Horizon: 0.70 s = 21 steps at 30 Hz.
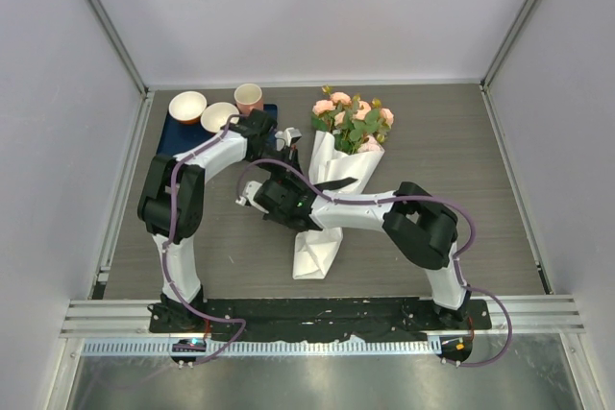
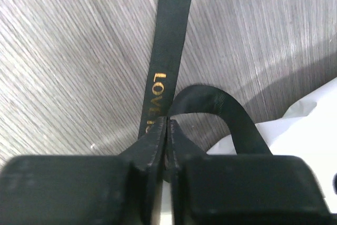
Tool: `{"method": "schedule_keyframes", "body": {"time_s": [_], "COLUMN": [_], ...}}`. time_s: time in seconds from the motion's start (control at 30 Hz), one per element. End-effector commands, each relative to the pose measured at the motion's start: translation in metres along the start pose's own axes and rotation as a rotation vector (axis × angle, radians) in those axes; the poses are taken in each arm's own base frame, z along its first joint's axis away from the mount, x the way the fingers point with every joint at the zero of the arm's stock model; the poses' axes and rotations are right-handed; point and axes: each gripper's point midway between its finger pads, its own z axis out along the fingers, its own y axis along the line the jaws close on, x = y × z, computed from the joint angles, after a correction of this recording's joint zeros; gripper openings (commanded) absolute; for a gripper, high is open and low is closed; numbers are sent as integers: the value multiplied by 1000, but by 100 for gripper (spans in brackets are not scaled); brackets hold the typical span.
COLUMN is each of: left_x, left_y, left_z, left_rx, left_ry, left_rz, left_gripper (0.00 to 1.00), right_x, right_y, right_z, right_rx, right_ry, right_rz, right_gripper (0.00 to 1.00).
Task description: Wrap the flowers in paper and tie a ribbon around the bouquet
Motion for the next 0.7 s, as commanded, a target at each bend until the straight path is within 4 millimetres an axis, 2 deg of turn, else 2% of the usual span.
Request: {"method": "schedule_keyframes", "body": {"time_s": [0.0,0.03,0.1,0.17,0.2,0.27,0.33,0.37,0.43,0.53,0.57,0.63,0.67], "left_x": [4,4,7,7,8,6,5,4,2,0,0,-1,0], "left_y": [-14,-15,-14,-16,-15,-16,-20,-21,-23,-26,-25,-28,-26], "left_z": [-7,-8,-8,-9,-9,-9,-8,-8,-7,-8,-7,-8,-6], "left_rx": [34,34,33,41,43,46,60,69,87,97,94,103,96], "left_ry": [-11,-14,-13,-18,-18,-26,-33,-36,-46,-66,-70,-87,-92], "left_rz": [23,28,23,28,21,28,27,26,12,18,-2,8,-14], "left_gripper": [0,0,0,0,0,0,0,0,0,0,0,0,0], "right_x": [-34,-37,-43,-46,-54,-53,-64,-67,-73,-79,-72,-74,-67], "right_y": [-17,-18,-20,-9,-10,9,9,25,23,33,31,31,19], "right_z": [-19,-23,-35,-41,-54,-65,-87,-95,-117,-142,-148,-162,-166], "right_rx": [53,53,44,-28,-51,-163,-213,-317,-365,-500,-532,-622,-623], "right_ry": [-158,-186,-238,-280,-325,-372,-460,-490,-540,-593,-597,-607,-632], "right_rz": [44,54,65,75,89,112,169,223,290,452,505,669,746], "right_gripper": [4,0,0,0,0,0,0,0,0,0,0,0,0]}}
